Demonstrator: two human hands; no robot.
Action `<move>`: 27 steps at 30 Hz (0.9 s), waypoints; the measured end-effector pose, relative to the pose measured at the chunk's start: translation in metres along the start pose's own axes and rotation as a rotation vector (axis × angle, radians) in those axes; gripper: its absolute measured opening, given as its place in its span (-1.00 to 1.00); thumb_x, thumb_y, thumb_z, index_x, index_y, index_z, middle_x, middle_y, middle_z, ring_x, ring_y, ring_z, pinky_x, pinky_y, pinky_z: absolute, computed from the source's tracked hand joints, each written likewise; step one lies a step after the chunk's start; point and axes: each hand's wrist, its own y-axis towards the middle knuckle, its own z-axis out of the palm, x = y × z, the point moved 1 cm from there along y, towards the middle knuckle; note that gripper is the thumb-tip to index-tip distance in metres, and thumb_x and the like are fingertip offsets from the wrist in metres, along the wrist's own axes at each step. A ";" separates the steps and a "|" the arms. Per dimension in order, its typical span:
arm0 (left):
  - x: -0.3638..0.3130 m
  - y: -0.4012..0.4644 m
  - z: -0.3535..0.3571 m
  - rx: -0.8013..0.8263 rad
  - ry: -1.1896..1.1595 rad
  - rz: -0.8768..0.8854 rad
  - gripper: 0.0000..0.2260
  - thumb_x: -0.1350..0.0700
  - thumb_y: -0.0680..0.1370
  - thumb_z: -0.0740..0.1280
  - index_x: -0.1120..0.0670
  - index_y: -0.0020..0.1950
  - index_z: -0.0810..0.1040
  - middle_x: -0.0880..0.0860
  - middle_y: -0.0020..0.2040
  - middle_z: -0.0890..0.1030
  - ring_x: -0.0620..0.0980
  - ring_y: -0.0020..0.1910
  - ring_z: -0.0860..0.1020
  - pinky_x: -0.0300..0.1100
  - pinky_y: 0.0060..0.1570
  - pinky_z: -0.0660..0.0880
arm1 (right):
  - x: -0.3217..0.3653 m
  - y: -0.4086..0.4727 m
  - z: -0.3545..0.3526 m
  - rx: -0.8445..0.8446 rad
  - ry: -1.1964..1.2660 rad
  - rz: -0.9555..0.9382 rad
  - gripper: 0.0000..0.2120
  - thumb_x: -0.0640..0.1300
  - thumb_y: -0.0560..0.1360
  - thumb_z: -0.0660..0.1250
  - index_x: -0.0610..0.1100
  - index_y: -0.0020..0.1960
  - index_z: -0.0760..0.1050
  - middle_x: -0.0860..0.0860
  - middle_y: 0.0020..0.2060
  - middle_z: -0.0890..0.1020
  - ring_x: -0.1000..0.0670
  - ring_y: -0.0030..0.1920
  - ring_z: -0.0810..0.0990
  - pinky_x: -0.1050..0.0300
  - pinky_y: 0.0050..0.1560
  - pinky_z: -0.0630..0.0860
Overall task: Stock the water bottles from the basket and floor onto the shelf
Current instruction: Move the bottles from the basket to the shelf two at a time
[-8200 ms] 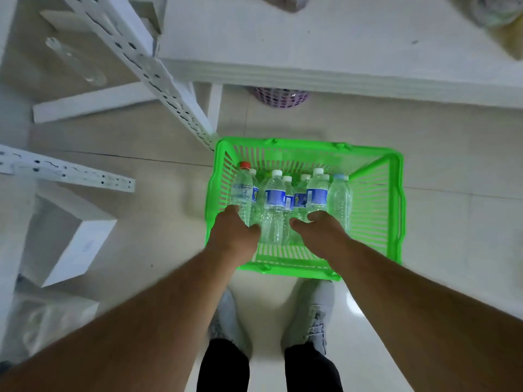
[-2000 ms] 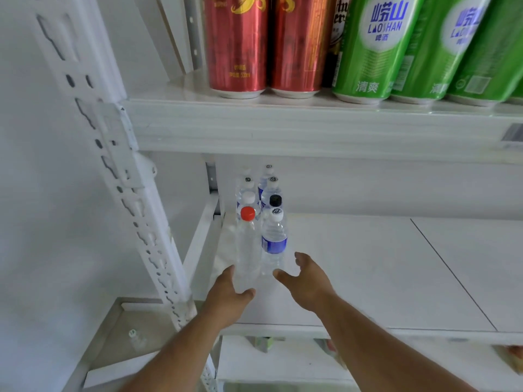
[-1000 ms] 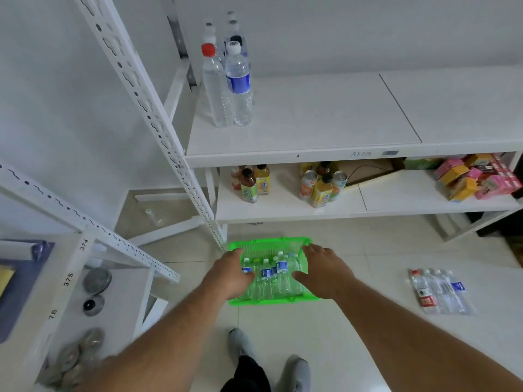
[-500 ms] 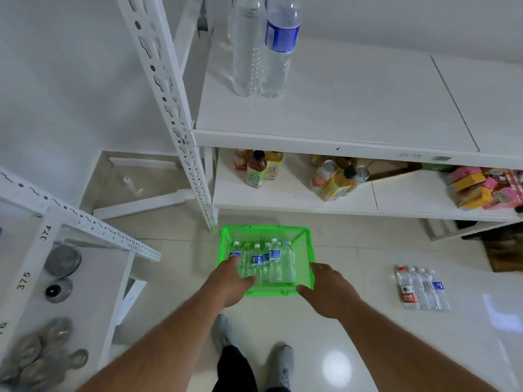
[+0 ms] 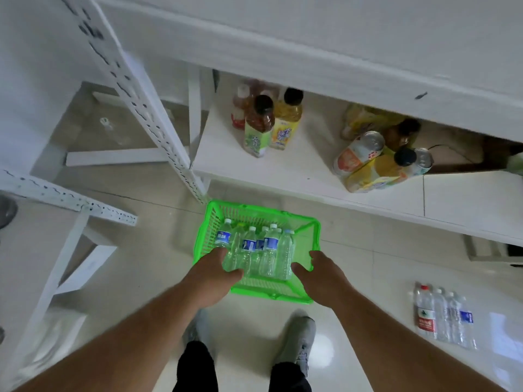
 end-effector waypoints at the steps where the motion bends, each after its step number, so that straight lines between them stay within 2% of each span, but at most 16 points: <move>1: 0.006 0.020 0.017 -0.010 -0.018 -0.010 -0.33 -0.13 0.46 0.44 0.06 0.49 0.32 0.07 0.43 0.46 0.04 0.30 0.52 -0.21 0.14 0.44 | -0.008 0.029 0.010 0.011 0.048 0.019 -0.27 0.24 0.54 0.28 -0.13 0.55 0.21 -0.11 0.41 0.47 -0.11 0.29 0.53 0.12 0.22 0.43; 3: 0.018 0.067 0.056 -0.036 -0.056 -0.025 -0.34 -0.12 0.45 0.45 0.05 0.48 0.34 0.06 0.42 0.47 0.03 0.28 0.53 -0.28 0.00 0.44 | -0.025 0.091 0.032 0.026 0.108 0.062 -0.31 0.25 0.54 0.28 -0.17 0.49 0.29 -0.10 0.23 0.60 -0.07 0.14 0.57 0.19 0.07 0.41; 4: 0.026 0.090 0.076 -0.047 -0.068 -0.031 -0.35 -0.11 0.45 0.46 0.06 0.47 0.35 0.06 0.41 0.48 0.04 0.27 0.54 -0.26 0.00 0.46 | -0.034 0.120 0.044 0.021 0.144 0.085 -0.32 0.25 0.53 0.29 -0.19 0.45 0.33 -0.11 0.12 0.63 -0.09 0.07 0.58 0.18 0.02 0.40; 6: 0.039 0.137 0.116 -0.054 -0.082 -0.045 -0.34 -0.09 0.45 0.47 0.09 0.47 0.36 0.09 0.40 0.49 0.06 0.20 0.58 -0.14 0.06 0.55 | -0.051 0.176 0.069 -0.004 0.245 0.127 -0.33 0.22 0.51 0.33 -0.22 0.43 0.34 -0.14 -0.03 0.59 -0.12 -0.08 0.54 0.11 -0.09 0.42; 7: 0.046 0.160 0.135 -0.048 -0.088 -0.055 -0.35 -0.09 0.45 0.48 0.10 0.46 0.36 0.10 0.40 0.49 0.05 0.11 0.62 -0.13 -0.01 0.58 | -0.059 0.201 0.082 -0.005 0.262 0.135 -0.34 0.19 0.52 0.33 -0.24 0.43 0.34 -0.17 -0.06 0.56 -0.12 -0.13 0.51 0.11 -0.17 0.41; 9: 0.061 0.201 0.170 -0.037 -0.079 -0.072 -0.34 -0.10 0.46 0.47 0.10 0.47 0.35 0.11 0.40 0.49 -0.12 -0.18 0.62 -0.24 -0.31 0.56 | -0.074 0.247 0.108 0.012 0.222 0.115 -0.44 0.11 0.57 0.30 -0.26 0.40 0.38 -0.24 0.01 0.56 -0.17 -0.09 0.55 0.11 -0.19 0.42; 10: 0.069 0.220 0.185 -0.038 -0.069 -0.075 -0.33 -0.11 0.46 0.46 0.09 0.49 0.33 0.10 0.40 0.48 -0.20 -0.27 0.56 -0.28 -0.38 0.52 | -0.080 0.269 0.120 0.014 0.202 0.108 -0.52 0.06 0.59 0.27 -0.26 0.36 0.41 -0.26 0.10 0.56 -0.22 0.02 0.58 0.10 -0.11 0.45; 11: 0.075 0.239 0.200 -0.036 -0.057 -0.073 -0.32 -0.12 0.47 0.45 0.09 0.50 0.32 0.10 0.41 0.48 -0.20 -0.29 0.54 -0.28 -0.36 0.52 | -0.087 0.289 0.130 0.007 0.213 0.115 -0.58 0.02 0.60 0.25 -0.26 0.32 0.45 -0.25 0.15 0.57 -0.23 0.10 0.58 0.10 -0.05 0.45; 13: 0.085 0.271 0.224 -0.017 -0.049 -0.065 -0.29 -0.14 0.47 0.44 0.08 0.52 0.28 0.10 0.46 0.43 -0.12 -0.17 0.57 -0.25 -0.23 0.53 | -0.099 0.326 0.150 -0.012 0.235 0.131 -0.62 0.00 0.61 0.24 -0.29 0.24 0.47 -0.18 0.03 0.60 -0.19 0.02 0.58 0.15 -0.09 0.41; 16: 0.094 0.310 0.254 0.010 -0.033 -0.050 -0.25 -0.18 0.47 0.44 0.08 0.54 0.24 0.10 0.49 0.38 -0.01 0.15 0.56 -0.27 -0.03 0.39 | -0.108 0.369 0.173 0.022 0.271 0.146 -0.65 -0.01 0.63 0.22 -0.30 0.20 0.48 -0.10 -0.23 0.48 -0.08 -0.19 0.46 0.22 -0.28 0.34; 19: 0.096 0.339 0.275 0.012 -0.057 -0.054 -0.22 -0.20 0.44 0.45 0.07 0.54 0.24 0.09 0.48 0.40 0.00 0.18 0.53 -0.27 -0.04 0.37 | -0.113 0.399 0.187 0.003 0.343 0.186 -0.76 -0.01 0.58 0.31 -0.21 0.03 0.47 -0.01 -0.44 0.46 0.05 -0.53 0.45 0.37 -0.67 0.22; 20: 0.096 0.347 0.281 0.014 -0.062 -0.059 -0.21 -0.21 0.43 0.46 0.08 0.54 0.24 0.09 0.48 0.39 0.01 0.22 0.52 -0.25 -0.01 0.39 | -0.114 0.404 0.189 -0.003 0.362 0.198 -0.74 0.01 0.55 0.34 -0.20 0.00 0.45 0.01 -0.51 0.46 0.11 -0.62 0.43 0.36 -0.71 0.19; 21: 0.095 0.353 0.285 0.018 -0.061 -0.067 -0.19 -0.22 0.42 0.46 0.08 0.54 0.24 0.10 0.48 0.39 0.04 0.27 0.50 -0.23 0.05 0.40 | -0.115 0.410 0.193 -0.005 0.383 0.211 -0.69 0.05 0.53 0.37 -0.20 -0.03 0.42 0.02 -0.53 0.48 0.12 -0.63 0.43 0.34 -0.68 0.22; 22: 0.095 0.359 0.290 0.020 -0.050 -0.079 -0.17 -0.24 0.41 0.47 0.09 0.54 0.24 0.11 0.48 0.38 0.08 0.32 0.49 -0.20 0.11 0.42 | -0.117 0.415 0.196 -0.010 0.386 0.220 -0.63 0.11 0.49 0.40 -0.19 -0.04 0.41 0.01 -0.48 0.50 0.11 -0.55 0.47 0.30 -0.60 0.28; 24: 0.095 0.367 0.296 0.013 0.006 -0.095 -0.14 -0.28 0.38 0.47 0.12 0.53 0.25 0.14 0.47 0.40 0.13 0.29 0.52 -0.13 0.13 0.50 | -0.120 0.423 0.200 -0.021 0.369 0.213 -0.52 0.21 0.41 0.46 -0.18 -0.12 0.38 -0.02 -0.37 0.51 0.06 -0.42 0.49 0.24 -0.47 0.33; 27: 0.096 0.375 0.298 -0.002 0.062 -0.107 -0.15 -0.26 0.37 0.49 0.18 0.48 0.30 0.17 0.39 0.48 0.09 0.12 0.60 -0.14 -0.07 0.56 | -0.125 0.431 0.205 -0.031 0.413 0.206 -0.52 0.21 0.32 0.54 -0.13 -0.18 0.39 -0.01 -0.41 0.52 0.05 -0.48 0.49 0.24 -0.49 0.35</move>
